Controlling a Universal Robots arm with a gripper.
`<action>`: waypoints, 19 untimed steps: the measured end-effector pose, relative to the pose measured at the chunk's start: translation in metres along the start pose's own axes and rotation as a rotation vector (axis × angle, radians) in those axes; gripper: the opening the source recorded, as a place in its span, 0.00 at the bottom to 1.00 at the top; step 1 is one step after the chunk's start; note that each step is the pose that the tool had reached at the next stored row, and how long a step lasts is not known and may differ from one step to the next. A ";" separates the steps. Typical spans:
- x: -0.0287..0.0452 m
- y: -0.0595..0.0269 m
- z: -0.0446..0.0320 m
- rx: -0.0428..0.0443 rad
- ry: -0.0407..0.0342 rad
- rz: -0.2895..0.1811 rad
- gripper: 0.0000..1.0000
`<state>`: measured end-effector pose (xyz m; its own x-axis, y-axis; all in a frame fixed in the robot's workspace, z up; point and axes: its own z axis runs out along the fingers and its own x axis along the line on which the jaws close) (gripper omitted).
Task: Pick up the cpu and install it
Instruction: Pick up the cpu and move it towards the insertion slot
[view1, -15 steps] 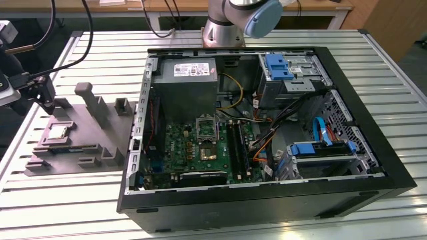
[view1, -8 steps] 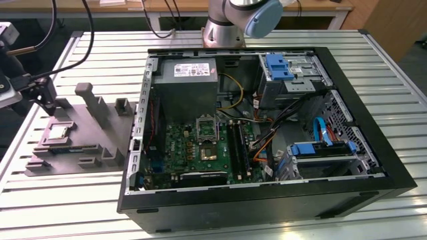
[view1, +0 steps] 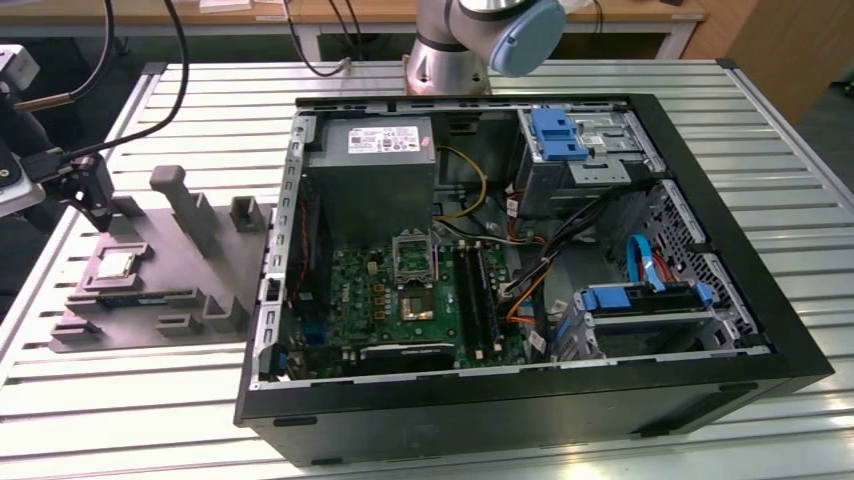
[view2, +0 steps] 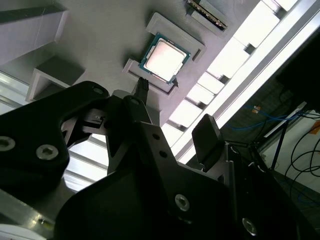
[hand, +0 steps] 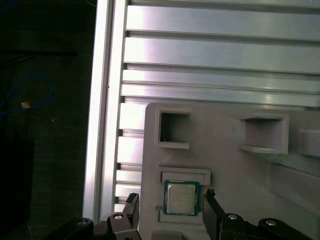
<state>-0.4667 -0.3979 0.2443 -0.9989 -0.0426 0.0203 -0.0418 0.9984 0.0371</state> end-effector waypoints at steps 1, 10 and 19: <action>0.0000 0.0000 0.0000 0.0000 0.0000 0.000 0.62; 0.0003 -0.0001 0.0003 0.0004 -0.0095 0.000 0.62; 0.0004 -0.0003 0.0051 0.0005 -0.0204 0.038 0.62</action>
<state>-0.4672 -0.3980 0.2393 -1.0000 -0.0040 0.0013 -0.0040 0.9993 0.0362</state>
